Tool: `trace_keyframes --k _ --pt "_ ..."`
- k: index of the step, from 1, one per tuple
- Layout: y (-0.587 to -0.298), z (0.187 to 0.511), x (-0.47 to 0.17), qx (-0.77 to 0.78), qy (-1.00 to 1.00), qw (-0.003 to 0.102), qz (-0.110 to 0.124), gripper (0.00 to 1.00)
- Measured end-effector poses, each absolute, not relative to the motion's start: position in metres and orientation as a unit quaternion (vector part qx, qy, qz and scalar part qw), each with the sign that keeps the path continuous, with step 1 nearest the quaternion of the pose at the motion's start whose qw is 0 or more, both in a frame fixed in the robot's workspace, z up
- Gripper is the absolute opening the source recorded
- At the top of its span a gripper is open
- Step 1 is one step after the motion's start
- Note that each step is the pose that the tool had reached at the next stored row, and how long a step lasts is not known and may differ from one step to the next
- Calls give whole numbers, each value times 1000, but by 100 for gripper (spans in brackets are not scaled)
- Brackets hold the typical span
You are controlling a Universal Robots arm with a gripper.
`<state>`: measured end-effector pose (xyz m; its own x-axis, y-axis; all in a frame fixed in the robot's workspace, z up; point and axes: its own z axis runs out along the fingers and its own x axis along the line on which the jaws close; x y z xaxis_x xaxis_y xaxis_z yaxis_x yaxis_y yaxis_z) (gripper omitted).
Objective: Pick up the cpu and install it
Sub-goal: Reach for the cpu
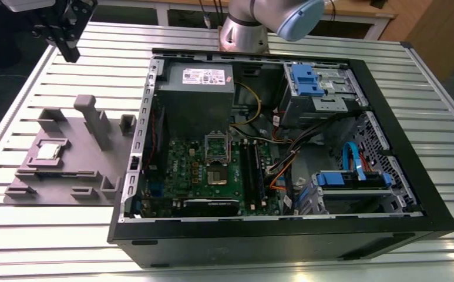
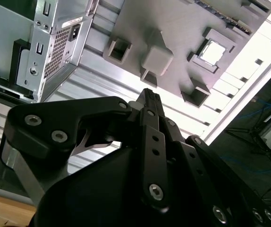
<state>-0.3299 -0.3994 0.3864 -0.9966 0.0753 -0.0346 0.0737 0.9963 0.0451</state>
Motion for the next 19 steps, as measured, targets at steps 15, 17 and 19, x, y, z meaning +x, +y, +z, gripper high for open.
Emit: trace_keyframes --k 15,17,19 --pt "-402 382 -337 37 999 18 22 10" --pt "-402 382 -337 37 999 18 22 10" --pt "-403 381 -338 37 999 18 22 10"
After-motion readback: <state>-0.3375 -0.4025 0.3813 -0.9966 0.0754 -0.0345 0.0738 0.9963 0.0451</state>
